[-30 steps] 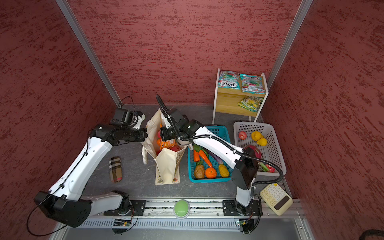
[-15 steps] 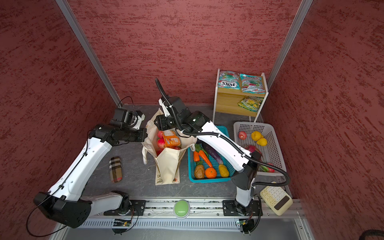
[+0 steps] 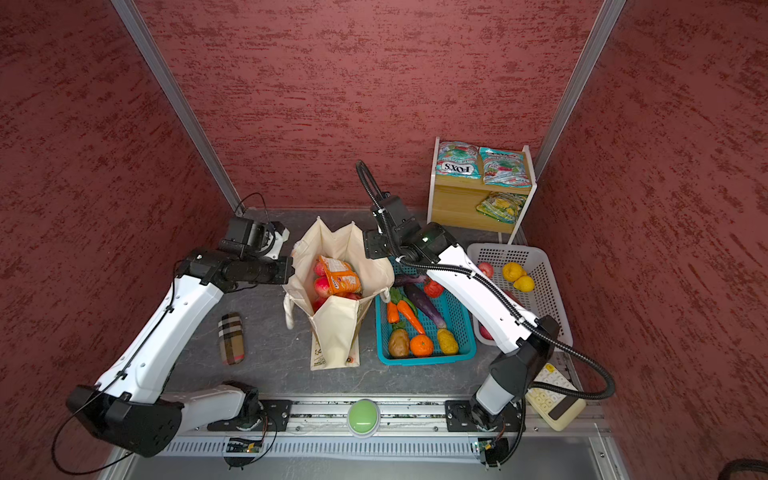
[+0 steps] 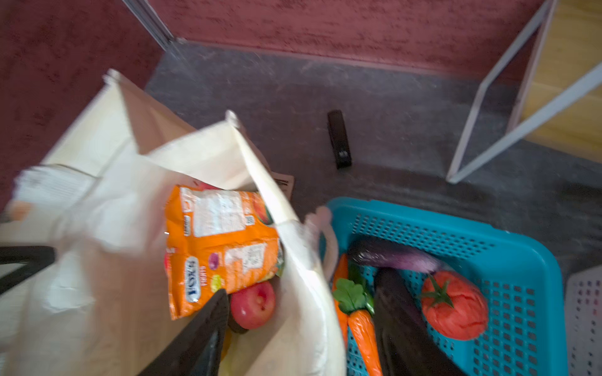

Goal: Place the food into the grocery bag and tie it

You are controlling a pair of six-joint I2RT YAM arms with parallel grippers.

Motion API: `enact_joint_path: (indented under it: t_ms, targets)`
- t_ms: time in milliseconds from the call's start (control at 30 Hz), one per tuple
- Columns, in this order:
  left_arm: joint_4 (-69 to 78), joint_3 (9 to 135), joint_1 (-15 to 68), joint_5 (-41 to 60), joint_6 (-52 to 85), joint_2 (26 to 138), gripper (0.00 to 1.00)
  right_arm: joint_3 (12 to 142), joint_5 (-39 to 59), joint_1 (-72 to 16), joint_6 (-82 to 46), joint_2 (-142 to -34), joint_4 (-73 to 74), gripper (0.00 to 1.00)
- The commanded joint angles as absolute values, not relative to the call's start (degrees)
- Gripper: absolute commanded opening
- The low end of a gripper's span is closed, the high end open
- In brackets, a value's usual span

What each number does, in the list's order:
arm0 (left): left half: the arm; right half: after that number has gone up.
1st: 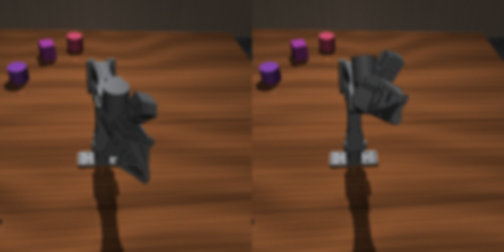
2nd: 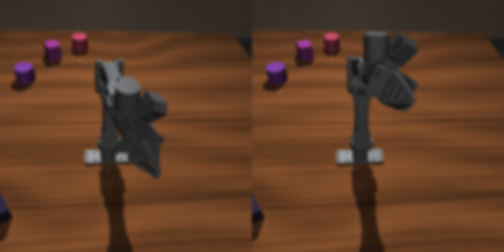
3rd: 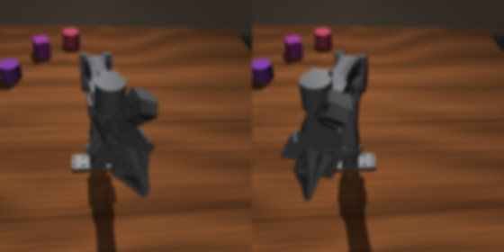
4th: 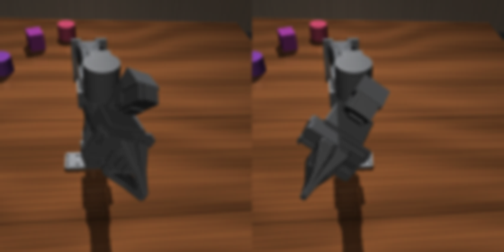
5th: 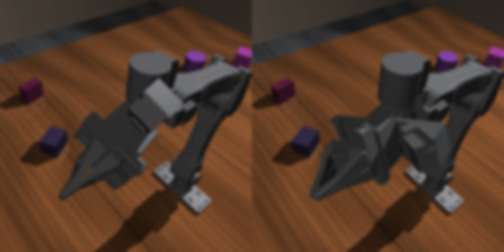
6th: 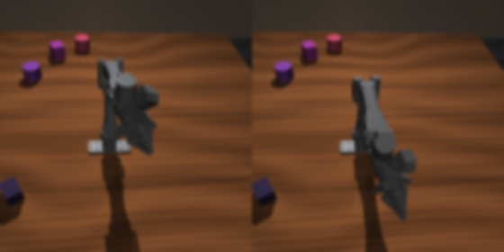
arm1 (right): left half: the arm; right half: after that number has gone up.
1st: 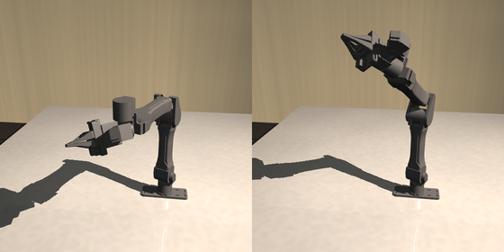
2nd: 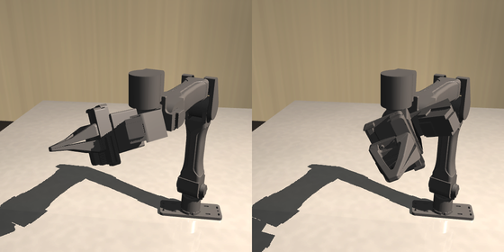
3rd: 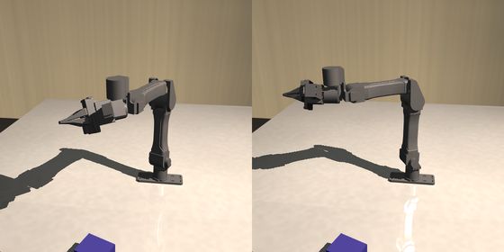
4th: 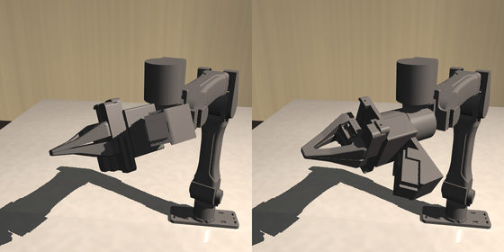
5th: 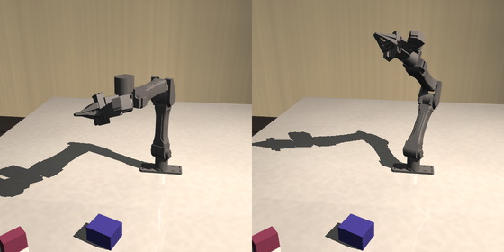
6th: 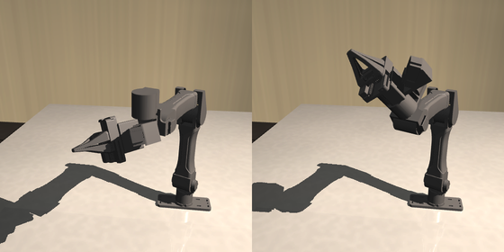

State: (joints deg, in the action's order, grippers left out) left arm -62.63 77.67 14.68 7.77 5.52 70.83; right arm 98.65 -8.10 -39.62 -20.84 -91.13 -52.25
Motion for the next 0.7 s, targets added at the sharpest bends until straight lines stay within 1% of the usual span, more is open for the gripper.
enact_joint_path:
  t_ms: [0, 267, 667]
  targets:
    - [-63.2, 78.4, 14.3, 8.0, 4.6, 70.0, 0.00, 94.8, -6.2, -37.8, -23.0, -86.7, -48.5, 0.75]
    - [-63.1, 78.5, 14.5, 8.1, 5.0, 70.4, 0.00, 89.1, -1.1, -36.7, -25.4, -85.3, -44.5, 0.78]
    - [-63.5, 79.2, 14.6, 7.9, 4.8, 70.7, 0.00, 85.9, 3.1, -36.5, -25.8, -87.3, -42.3, 0.78]
